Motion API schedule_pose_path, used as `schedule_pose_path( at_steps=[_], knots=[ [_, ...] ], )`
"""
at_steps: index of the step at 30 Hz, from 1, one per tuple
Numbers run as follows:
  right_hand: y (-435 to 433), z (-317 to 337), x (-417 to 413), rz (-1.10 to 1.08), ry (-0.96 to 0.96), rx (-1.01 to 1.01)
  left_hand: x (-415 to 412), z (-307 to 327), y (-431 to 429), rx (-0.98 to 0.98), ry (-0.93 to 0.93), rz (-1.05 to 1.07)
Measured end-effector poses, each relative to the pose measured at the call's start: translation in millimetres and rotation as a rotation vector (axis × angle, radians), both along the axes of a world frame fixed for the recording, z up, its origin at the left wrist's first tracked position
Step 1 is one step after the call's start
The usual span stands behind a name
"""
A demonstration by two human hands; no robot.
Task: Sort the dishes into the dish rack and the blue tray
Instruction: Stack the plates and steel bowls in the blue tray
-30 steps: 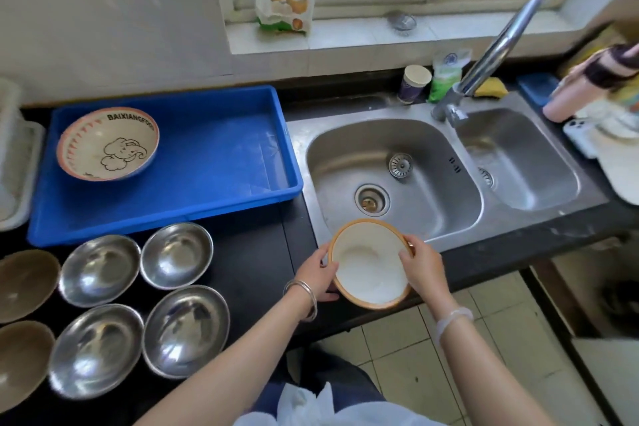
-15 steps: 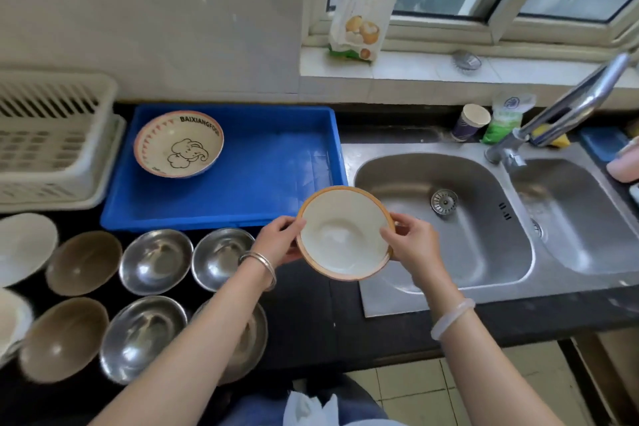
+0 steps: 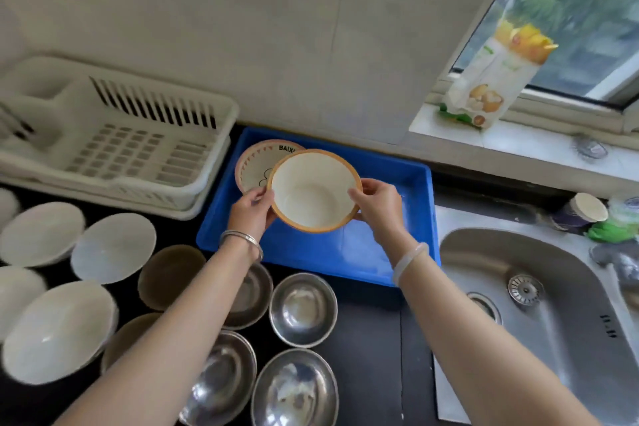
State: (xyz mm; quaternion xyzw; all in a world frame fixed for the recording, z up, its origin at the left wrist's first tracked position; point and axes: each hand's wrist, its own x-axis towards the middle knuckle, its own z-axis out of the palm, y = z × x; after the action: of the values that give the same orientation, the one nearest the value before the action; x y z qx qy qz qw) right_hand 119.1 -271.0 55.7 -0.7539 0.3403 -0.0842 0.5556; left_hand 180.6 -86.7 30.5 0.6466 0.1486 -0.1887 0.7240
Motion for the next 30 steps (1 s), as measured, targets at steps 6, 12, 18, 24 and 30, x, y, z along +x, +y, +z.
schedule_pose_path(
  at_steps=[6, 12, 18, 24, 30],
  knots=[
    [15, -18, 69, 0.001, 0.057, -0.064, 66, -16, 7, 0.199, -0.046, 0.064],
    [21, -38, 105, 0.032, 0.162, -0.173, 94, -32, 8, 0.346, -0.100, 0.046],
    [24, -54, 118, 0.034, 0.216, -0.220, 104, -46, 8, 0.417, -0.050, -0.028],
    [28, -67, 123, 0.059, 0.234, -0.236, 108, -54, 9, 0.472, -0.064, -0.043],
    [29, -72, 121, 0.054, 0.203, -0.253, 110, -54, 9, 0.446, -0.065, -0.028]
  ],
)
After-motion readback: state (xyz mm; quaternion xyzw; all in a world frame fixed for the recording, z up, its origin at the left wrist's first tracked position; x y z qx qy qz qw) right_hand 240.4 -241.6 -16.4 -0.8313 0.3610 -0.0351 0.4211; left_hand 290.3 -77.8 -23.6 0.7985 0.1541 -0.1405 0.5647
